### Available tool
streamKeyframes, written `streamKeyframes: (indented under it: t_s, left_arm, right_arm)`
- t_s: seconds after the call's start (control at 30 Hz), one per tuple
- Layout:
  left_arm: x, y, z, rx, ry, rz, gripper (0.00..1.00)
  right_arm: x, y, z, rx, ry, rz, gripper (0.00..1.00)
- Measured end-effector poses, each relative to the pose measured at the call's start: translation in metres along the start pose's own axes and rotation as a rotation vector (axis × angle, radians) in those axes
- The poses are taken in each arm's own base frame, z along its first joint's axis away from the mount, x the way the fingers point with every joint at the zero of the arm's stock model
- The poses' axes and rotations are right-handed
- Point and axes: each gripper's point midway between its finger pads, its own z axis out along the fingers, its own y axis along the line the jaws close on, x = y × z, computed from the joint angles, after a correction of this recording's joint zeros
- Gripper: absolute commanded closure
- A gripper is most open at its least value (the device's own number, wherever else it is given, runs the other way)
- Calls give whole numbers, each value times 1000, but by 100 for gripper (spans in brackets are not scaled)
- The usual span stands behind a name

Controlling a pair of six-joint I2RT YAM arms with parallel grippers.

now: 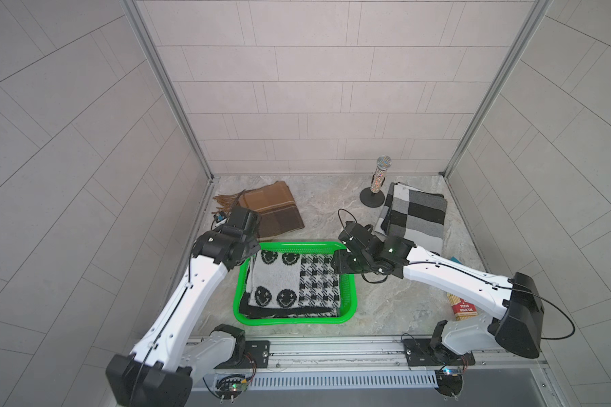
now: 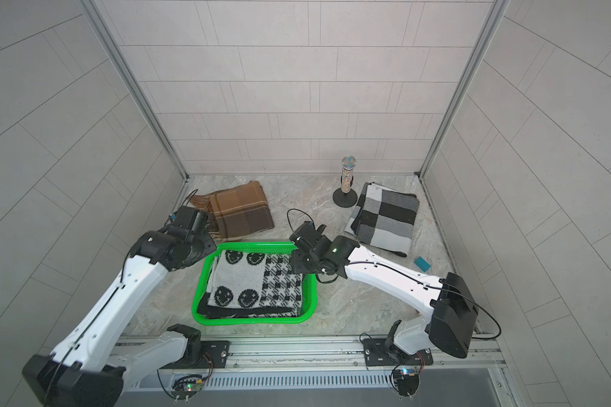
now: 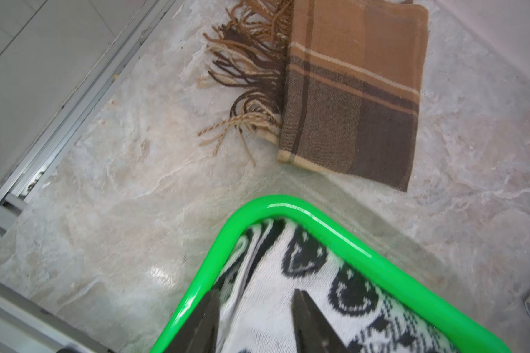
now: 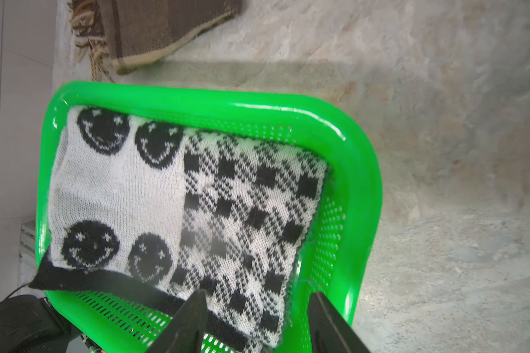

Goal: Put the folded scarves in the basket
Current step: Adjust the scarf at the center of the board.

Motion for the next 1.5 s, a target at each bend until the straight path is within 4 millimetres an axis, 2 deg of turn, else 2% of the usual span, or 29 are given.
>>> streamKeyframes:
  t_s: [0.23, 0.43, 0.53, 0.63, 0.87, 1.07, 1.3, 1.5]
  left_arm:
    - [-46, -31, 97, -116, 154, 129, 63]
    - [-70, -37, 166, -144, 272, 165, 66]
    - [-72, -41, 194, -130, 327, 178, 67]
    - [-53, -44, 213, -116, 402, 191, 67]
    - [-20, -69, 213, -25, 474, 186, 68]
    - [11, -101, 201, 86, 530, 156, 70]
    - [30, -144, 191, 218, 572, 188, 72]
    - [42, -181, 188, 318, 603, 237, 73]
  right_arm:
    - [-47, -23, -10, -8, -61, 70, 42]
    - [-63, -23, -6, -34, -52, 60, 37]
    - [-63, -24, 5, -37, -23, 59, 37]
    - [-63, -27, 17, -34, 7, 61, 37]
    - [-67, -25, 30, -50, 42, 60, 36]
    - [-73, -27, 35, -58, 51, 76, 34]
    - [-93, -30, 33, -76, 26, 99, 34]
    - [-107, -37, 46, -78, 23, 126, 31]
